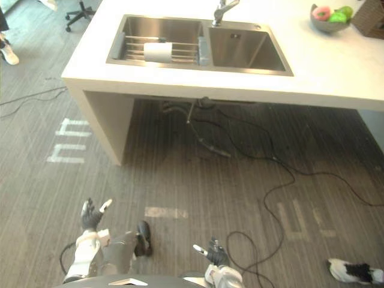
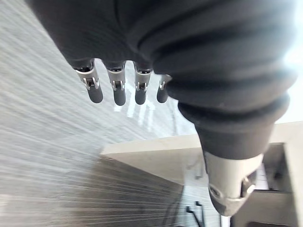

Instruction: Walk over to the sink, pick up the cup, carry it to the dishwasher, place the cup inside the dishwasher, then close the dishwasher door

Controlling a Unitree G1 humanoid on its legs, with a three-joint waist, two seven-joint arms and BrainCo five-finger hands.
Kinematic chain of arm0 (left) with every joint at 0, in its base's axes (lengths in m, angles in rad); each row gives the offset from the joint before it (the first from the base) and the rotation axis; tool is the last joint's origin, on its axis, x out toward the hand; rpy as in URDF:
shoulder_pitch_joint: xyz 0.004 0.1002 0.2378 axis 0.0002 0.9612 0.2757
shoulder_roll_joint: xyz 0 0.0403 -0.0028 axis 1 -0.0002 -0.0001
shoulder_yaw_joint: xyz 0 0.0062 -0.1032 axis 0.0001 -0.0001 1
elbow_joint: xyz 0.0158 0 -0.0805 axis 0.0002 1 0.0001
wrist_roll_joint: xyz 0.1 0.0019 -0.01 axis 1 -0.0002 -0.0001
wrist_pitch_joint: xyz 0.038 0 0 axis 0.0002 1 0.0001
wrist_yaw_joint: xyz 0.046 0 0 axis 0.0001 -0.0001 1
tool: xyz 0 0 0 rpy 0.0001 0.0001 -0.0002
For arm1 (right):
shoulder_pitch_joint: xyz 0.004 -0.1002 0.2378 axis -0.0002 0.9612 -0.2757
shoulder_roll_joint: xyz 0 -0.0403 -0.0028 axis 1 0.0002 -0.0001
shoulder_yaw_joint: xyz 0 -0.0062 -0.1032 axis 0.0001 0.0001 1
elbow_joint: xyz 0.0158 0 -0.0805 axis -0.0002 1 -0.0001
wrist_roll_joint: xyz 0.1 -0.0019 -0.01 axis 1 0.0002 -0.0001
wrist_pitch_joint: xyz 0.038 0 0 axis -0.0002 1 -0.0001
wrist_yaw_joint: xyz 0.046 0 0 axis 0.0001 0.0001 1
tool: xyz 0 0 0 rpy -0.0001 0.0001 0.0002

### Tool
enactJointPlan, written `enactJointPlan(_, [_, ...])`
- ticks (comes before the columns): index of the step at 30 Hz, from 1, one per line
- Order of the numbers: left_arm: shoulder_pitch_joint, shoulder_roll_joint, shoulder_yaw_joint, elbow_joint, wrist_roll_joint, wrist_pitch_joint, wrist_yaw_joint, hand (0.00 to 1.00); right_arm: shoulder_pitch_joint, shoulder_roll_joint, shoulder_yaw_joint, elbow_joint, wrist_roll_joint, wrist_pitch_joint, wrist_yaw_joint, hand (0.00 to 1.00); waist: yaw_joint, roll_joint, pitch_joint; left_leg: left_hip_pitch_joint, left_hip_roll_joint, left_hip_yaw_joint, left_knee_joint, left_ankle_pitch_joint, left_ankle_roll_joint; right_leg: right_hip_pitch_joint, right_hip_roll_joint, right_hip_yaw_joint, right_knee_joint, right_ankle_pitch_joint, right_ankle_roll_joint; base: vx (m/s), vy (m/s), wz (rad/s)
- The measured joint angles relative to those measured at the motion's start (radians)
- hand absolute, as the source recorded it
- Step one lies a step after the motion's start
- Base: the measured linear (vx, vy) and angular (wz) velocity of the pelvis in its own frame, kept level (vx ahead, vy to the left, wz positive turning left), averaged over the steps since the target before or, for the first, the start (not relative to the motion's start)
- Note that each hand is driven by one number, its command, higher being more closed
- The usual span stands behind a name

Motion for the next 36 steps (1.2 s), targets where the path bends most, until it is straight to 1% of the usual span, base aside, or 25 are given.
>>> enactJointPlan(1, [0.005, 0.012, -0.014, -0.117, 0.001, -0.005, 0.021, 0.0, 0.006, 0.001, -0.012, 0.0, 0.001, 0.011, -0.008, 0.0, 0.004, -0.005, -0.015, 0.037, -0.024, 0.001, -0.044, -0.003, 0.005, -0.058, -0.017, -0.002, 0.134, 0.036, 0.069, 0.34, 0.132, 0.07])
enactJointPlan(2, [0.002, 0.027, -0.014, -0.242, 0.001, -0.006, 0.04, 0.0, 0.01, 0.002, -0.019, 0.0, 0.001, 0.016, -0.011, 0.0, 0.005, -0.009, -0.024, 0.074, -0.04, 0.001, -0.078, -0.009, 0.012, -0.13, -0.036, -0.002, 0.293, 0.111, 0.179, 0.34, 0.129, 0.03])
enactJointPlan(3, [0.001, 0.037, -0.015, -0.307, 0.003, -0.008, 0.051, 0.0, 0.011, 0.003, -0.03, -0.001, 0.0, 0.015, -0.014, 0.0, 0.006, -0.012, -0.024, 0.098, -0.047, -0.001, -0.092, -0.015, 0.015, -0.17, -0.049, -0.002, 0.387, 0.156, 0.226, 0.33, 0.122, -0.05])
enactJointPlan(4, [-0.001, 0.051, -0.012, -0.429, 0.003, -0.009, 0.074, 0.0, 0.016, 0.014, -0.054, -0.002, 0.005, 0.008, -0.018, 0.0, 0.009, -0.023, -0.027, 0.147, -0.062, -0.001, -0.115, -0.023, 0.011, -0.258, -0.084, -0.021, 0.587, 0.181, 0.211, 0.33, 0.099, -0.12])
enactJointPlan(5, [-0.002, 0.059, -0.011, -0.538, 0.004, -0.008, 0.094, 0.0, 0.029, 0.013, -0.062, -0.005, 0.023, -0.006, -0.031, 0.0, 0.01, -0.019, -0.028, 0.21, -0.069, -0.001, -0.14, -0.038, 0.002, -0.325, -0.122, -0.078, 0.715, 0.151, 0.13, 0.32, 0.092, -0.14])
enactJointPlan(7, [-0.01, 0.057, -0.015, -0.648, 0.024, -0.011, 0.129, 0.0, 0.04, 0.009, -0.076, -0.016, 0.039, -0.03, -0.04, 0.0, 0.004, -0.001, -0.038, 0.284, -0.058, -0.003, -0.171, -0.052, -0.008, -0.399, -0.139, -0.153, 0.729, 0.088, 0.056, 0.31, 0.062, -0.02])
enactJointPlan(8, [-0.035, 0.058, -0.022, -0.675, 0.051, -0.027, 0.154, 0.0, 0.052, 0.013, -0.076, -0.029, 0.055, -0.052, -0.051, 0.0, 0.001, 0.006, -0.041, 0.32, -0.047, -0.011, -0.179, -0.055, -0.01, -0.438, -0.139, -0.193, 0.651, 0.051, 0.041, 0.3, 0.022, 0.13])
enactJointPlan(9, [-0.045, 0.058, -0.023, -0.681, 0.058, -0.029, 0.159, 0.0, 0.056, 0.017, -0.077, -0.034, 0.059, -0.057, -0.058, 0.0, 0.0, 0.008, -0.043, 0.328, -0.043, -0.017, -0.178, -0.058, -0.014, -0.451, -0.138, -0.206, 0.617, 0.04, 0.037, 0.32, -0.038, 0.37])
enactJointPlan(11, [-0.098, 0.06, -0.054, -0.713, 0.092, -0.052, 0.197, 0.0, 0.07, 0.042, -0.103, -0.039, 0.077, -0.089, -0.087, 0.0, -0.015, 0.007, -0.048, 0.366, -0.003, -0.065, -0.171, -0.08, -0.041, -0.482, -0.117, -0.26, 0.3, 0.023, 0.023, 0.36, -0.128, 0.55])
enactJointPlan(13, [-0.115, 0.064, -0.083, -0.752, 0.101, -0.059, 0.196, 0.0, 0.076, 0.059, -0.116, -0.04, 0.077, -0.094, -0.113, 0.0, -0.021, 0.006, -0.048, 0.378, 0.039, -0.102, -0.132, -0.12, -0.076, -0.479, -0.079, -0.216, 0.09, 0.077, 0.02, 0.33, -0.182, 0.52])
enactJointPlan(16, [-0.1, 0.063, -0.098, -0.808, 0.1, -0.068, 0.179, 0.0, 0.126, 0.058, -0.098, -0.039, 0.079, -0.075, -0.123, 0.0, -0.019, -0.009, -0.062, 0.412, 0.077, -0.117, -0.053, -0.219, -0.135, -0.455, -0.071, -0.155, 0.033, 0.18, 0.028, 0.29, -0.239, 0.41])
enactJointPlan(17, [-0.092, 0.063, -0.099, -0.824, 0.1, -0.068, 0.171, 0.0, 0.139, 0.058, -0.087, -0.039, 0.079, -0.063, -0.122, 0.0, -0.016, -0.019, -0.069, 0.418, 0.079, -0.116, -0.035, -0.242, -0.145, -0.452, -0.073, -0.152, 0.036, 0.194, 0.023, 0.49, -0.478, 0.05])
enactJointPlan(18, [-0.063, 0.051, -0.101, -0.85, 0.101, -0.069, 0.154, 0.0, 0.154, 0.048, -0.077, -0.038, 0.085, -0.03, -0.121, 0.0, -0.005, -0.017, -0.082, 0.435, 0.101, -0.108, 0.026, -0.314, -0.176, -0.44, -0.068, -0.152, 0.059, 0.16, 0.048, 0.38, -0.372, -0.24])
enactJointPlan(20, [-0.018, 0.02, -0.135, -0.854, 0.1, -0.039, 0.129, 0.0, 0.161, -0.005, -0.063, -0.043, 0.073, 0.0, -0.119, 0.0, -0.013, 0.052, -0.123, 0.435, 0.179, -0.093, 0.078, -0.343, -0.221, -0.448, -0.002, -0.176, 0.099, 0.087, 0.016, 0.42, -0.371, -0.28])
enactJointPlan(21, [-0.015, 0.016, -0.149, -0.855, 0.1, -0.029, 0.117, 0.0, 0.161, -0.011, -0.064, -0.041, 0.071, 0.01, -0.119, 0.0, -0.016, 0.062, -0.124, 0.419, 0.194, -0.091, 0.121, -0.334, -0.235, -0.449, 0.008, -0.179, 0.108, 0.07, 0.008, 0.4, -0.319, -0.05])
enactJointPlan(22, [-0.015, 0.004, -0.182, -0.86, 0.101, -0.005, 0.085, 0.0, 0.161, -0.022, -0.065, -0.044, 0.053, 0.027, -0.115, 0.0, -0.025, 0.078, -0.12, 0.334, 0.233, -0.105, 0.298, -0.291, -0.225, -0.429, 0.024, -0.189, 0.101, 0.061, -0.003, 0.4, -0.332, 0.02])
enactJointPlan(23, [-0.015, -0.014, -0.21, -0.862, 0.101, 0.018, 0.052, 0.0, 0.163, -0.037, -0.068, -0.045, 0.036, 0.05, -0.113, 0.0, -0.022, 0.087, -0.112, 0.22, 0.286, -0.127, 0.526, -0.209, -0.187, -0.394, 0.045, -0.194, 0.077, 0.051, -0.02, 0.37, -0.34, -0.01])
enactJointPlan(25, [-0.009, -0.024, -0.24, -0.861, 0.101, 0.054, 0.003, 0.0, 0.17, -0.053, -0.069, -0.05, 0.017, 0.078, -0.113, 0.0, -0.014, 0.109, -0.109, 0.134, 0.339, -0.129, 0.719, -0.207, -0.188, -0.304, 0.078, -0.199, 0.013, 0.047, -0.039, 0.36, -0.272, -0.23])
enactJointPlan(27, [-0.005, -0.016, -0.259, -0.861, 0.105, 0.066, -0.038, 0.0, 0.177, -0.055, -0.061, -0.041, 0.016, 0.085, -0.111, 0.0, -0.007, 0.105, -0.111, 0.107, 0.319, -0.12, 0.673, -0.224, -0.184, -0.227, 0.083, -0.178, -0.068, 0.055, -0.044, 0.4, -0.216, -0.43])
enactJointPlan(30, [-0.008, 0.018, -0.293, -0.86, 0.176, 0.095, -0.064, 0.0, 0.173, -0.062, -0.052, -0.036, -0.022, 0.081, -0.103, 0.0, -0.002, 0.104, -0.111, 0.107, 0.228, -0.112, 0.301, -0.238, -0.186, -0.189, 0.083, -0.116, -0.157, 0.088, -0.04, 0.32, -0.023, -0.65])
enactJointPlan(31, [-0.015, 0.037, -0.31, -0.858, 0.203, 0.115, -0.069, 0.0, 0.174, -0.06, -0.053, -0.037, -0.024, 0.076, -0.101, 0.0, -0.006, 0.103, -0.11, 0.127, 0.193, -0.117, 0.126, -0.18, -0.171, -0.186, 0.084, -0.097, -0.17, 0.092, -0.035, 0.3, 0.096, -0.59])
enactJointPlan(32, [-0.032, 0.047, -0.327, -0.858, 0.221, 0.142, -0.073, 0.0, 0.177, -0.063, -0.056, -0.042, -0.025, 0.07, -0.099, 0.0, -0.009, 0.111, -0.114, 0.151, 0.179, -0.114, -0.016, -0.034, -0.167, -0.179, 0.1, -0.082, -0.182, 0.092, -0.024, 0.29, 0.11, -0.58])
enactJointPlan(33, [-0.042, 0.056, -0.33, -0.856, 0.229, 0.152, -0.073, 0.0, 0.173, -0.056, -0.055, -0.036, -0.032, 0.071, -0.1, 0.0, -0.01, 0.101, -0.118, 0.172, 0.176, -0.097, -0.038, -0.04, -0.175, -0.173, 0.095, -0.068, -0.188, 0.089, -0.018, 0.25, 0.096, -0.46])
enactJointPlan(35, [-0.088, 0.103, -0.356, -0.858, 0.279, 0.193, -0.06, 0.0, 0.19, -0.015, -0.054, -0.041, -0.058, 0.056, -0.101, 0.0, -0.013, 0.04, -0.142, 0.235, 0.14, -0.058, -0.15, -0.002, -0.169, -0.165, 0.065, -0.055, -0.209, 0.09, -0.006, 0.19, 0.061, -0.29])
enactJointPlan(36, [-0.102, 0.112, -0.366, -0.858, 0.286, 0.207, -0.054, 0.0, 0.19, -0.009, -0.054, -0.041, -0.06, 0.054, -0.101, 0.0, -0.016, 0.03, -0.146, 0.24, 0.134, -0.055, -0.163, 0.002, -0.168, -0.165, 0.061, -0.055, -0.214, 0.09, -0.006, 0.16, 0.063, -0.1])
